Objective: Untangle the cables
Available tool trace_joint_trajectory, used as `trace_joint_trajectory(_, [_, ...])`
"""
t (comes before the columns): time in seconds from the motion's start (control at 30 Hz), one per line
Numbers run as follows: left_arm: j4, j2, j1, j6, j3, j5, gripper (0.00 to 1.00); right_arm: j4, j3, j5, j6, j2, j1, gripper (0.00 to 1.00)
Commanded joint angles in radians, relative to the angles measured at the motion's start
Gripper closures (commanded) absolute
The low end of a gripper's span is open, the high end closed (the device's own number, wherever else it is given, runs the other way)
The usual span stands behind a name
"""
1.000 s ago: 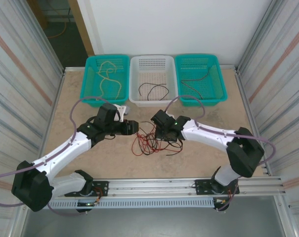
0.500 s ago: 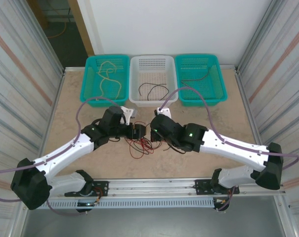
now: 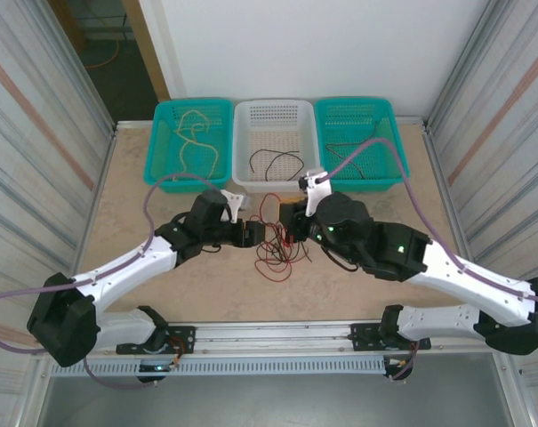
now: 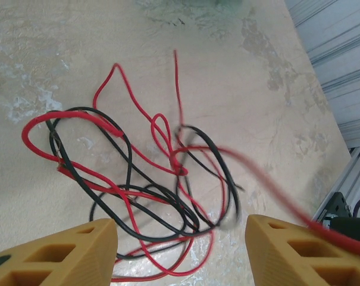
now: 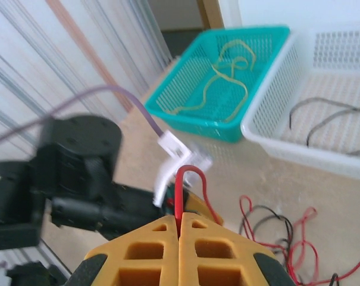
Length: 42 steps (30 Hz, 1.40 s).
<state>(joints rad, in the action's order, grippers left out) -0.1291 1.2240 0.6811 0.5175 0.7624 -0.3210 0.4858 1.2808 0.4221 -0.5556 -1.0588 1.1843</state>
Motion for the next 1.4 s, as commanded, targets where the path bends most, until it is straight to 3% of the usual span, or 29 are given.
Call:
trace_joint_trajectory(0.0, [0.047,0.025,0.003,-0.004,-0.008,0.002,0.41,-0.07,0.069,-0.006,0.085,0.038,-0.001,1.0])
trace_joint_trajectory(0.73, [0.008,-0.065,0.008,-0.034,-0.03,0.021,0.4,-0.136,0.352,-0.138,0.246,-0.007,-0.108,1.0])
trace_joint_trajectory(0.9, [-0.14,-0.137,-0.06,-0.083,0.096,0.025,0.36,-0.127,0.378,-0.162,0.246,-0.018,-0.147,1.0])
trace_joint_trajectory(1.07, [-0.16,-0.188,-0.149,-0.078,0.183,-0.071,0.33,-0.128,0.401,-0.19,0.243,-0.029,-0.194,1.0])
trace_joint_trajectory(1.2, [-0.086,-0.188,-0.128,-0.047,0.188,-0.17,0.33,-0.136,0.416,-0.222,0.226,-0.033,-0.231,1.0])
trace_joint_trajectory(1.37, [-0.035,-0.188,-0.04,-0.075,0.199,-0.184,0.29,-0.144,0.416,-0.248,0.21,-0.041,-0.258,1.0])
